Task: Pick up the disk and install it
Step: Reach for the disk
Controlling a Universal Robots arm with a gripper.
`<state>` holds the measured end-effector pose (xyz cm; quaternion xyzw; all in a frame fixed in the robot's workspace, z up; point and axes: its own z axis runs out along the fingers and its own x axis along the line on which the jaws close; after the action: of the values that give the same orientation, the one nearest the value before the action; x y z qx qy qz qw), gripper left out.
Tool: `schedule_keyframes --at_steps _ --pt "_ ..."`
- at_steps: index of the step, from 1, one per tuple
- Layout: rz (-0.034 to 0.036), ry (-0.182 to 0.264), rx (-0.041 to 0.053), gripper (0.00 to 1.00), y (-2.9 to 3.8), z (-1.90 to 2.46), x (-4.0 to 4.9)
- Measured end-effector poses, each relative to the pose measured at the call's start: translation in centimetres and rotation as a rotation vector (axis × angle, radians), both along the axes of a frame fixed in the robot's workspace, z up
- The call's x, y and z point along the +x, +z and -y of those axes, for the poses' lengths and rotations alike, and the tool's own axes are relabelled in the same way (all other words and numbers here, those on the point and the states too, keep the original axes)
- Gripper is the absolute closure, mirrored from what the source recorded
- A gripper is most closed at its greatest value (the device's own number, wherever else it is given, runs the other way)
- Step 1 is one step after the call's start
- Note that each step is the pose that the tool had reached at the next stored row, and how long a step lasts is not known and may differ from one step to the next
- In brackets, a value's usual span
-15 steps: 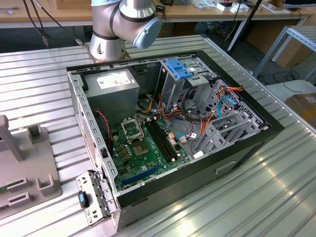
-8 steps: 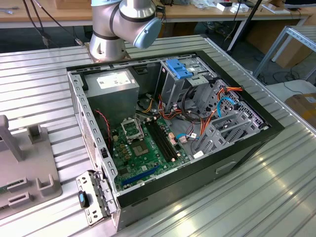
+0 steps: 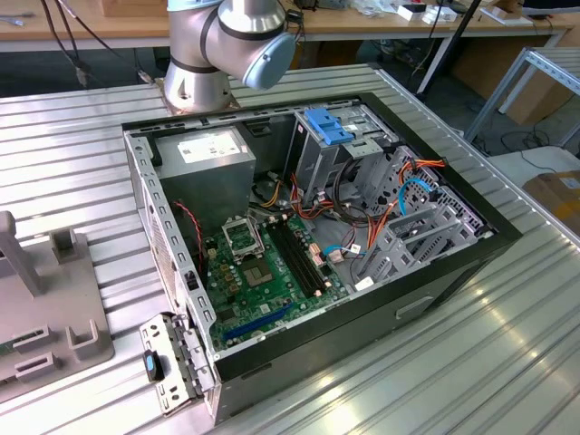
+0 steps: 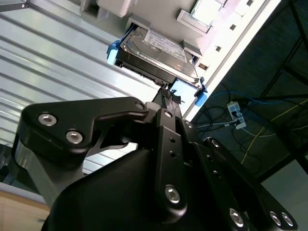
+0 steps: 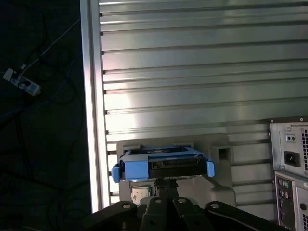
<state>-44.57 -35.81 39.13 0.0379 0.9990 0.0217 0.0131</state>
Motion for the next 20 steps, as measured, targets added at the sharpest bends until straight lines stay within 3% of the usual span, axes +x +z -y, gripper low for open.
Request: schedule_keyframes --at_steps 1,2,16,20 --pt "0.0 0.0 0.0 0.89 0.0 -0.33 0.0" --pt "0.0 0.0 0.0001 0.89 0.0 -0.4 0.0" --pt "0.0 0.0 0.0 0.89 0.0 -0.51 0.0" --pt "-0.0001 0.0 0.0 0.89 -0.02 -1.06 -0.1"
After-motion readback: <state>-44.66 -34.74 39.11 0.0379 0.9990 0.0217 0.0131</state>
